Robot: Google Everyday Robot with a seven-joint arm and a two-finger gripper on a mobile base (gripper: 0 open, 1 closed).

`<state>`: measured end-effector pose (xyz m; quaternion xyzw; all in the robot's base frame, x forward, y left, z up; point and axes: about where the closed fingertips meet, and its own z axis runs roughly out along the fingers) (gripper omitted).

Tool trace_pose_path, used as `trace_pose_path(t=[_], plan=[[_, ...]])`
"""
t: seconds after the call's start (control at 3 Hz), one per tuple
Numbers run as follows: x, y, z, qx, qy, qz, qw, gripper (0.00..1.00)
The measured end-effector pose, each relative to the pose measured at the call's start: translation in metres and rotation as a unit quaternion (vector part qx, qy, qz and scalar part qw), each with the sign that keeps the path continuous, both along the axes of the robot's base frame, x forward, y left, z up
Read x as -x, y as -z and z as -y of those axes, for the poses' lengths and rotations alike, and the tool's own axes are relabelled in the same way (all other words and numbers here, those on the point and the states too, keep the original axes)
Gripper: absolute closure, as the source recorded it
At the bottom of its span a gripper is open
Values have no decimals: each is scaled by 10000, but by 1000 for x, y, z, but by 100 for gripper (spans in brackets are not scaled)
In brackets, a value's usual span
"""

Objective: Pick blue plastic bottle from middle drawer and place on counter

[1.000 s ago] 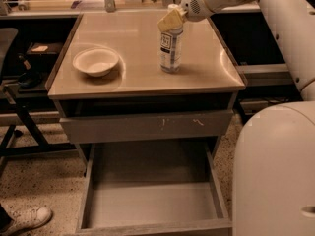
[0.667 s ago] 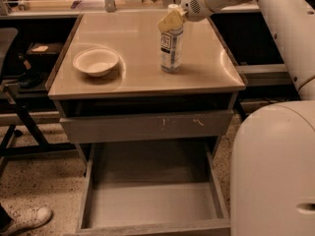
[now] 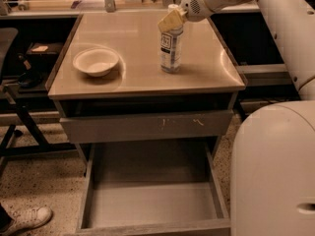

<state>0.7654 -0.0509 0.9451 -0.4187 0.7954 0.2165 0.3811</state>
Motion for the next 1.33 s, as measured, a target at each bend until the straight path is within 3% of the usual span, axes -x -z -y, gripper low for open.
trace_pose_path(t=[0.67, 1.0, 1.33], plan=[[0, 0, 0, 0, -1, -1, 10000, 10], [0, 0, 0, 0, -1, -1, 10000, 0], [0, 0, 0, 1, -1, -1, 10000, 0]])
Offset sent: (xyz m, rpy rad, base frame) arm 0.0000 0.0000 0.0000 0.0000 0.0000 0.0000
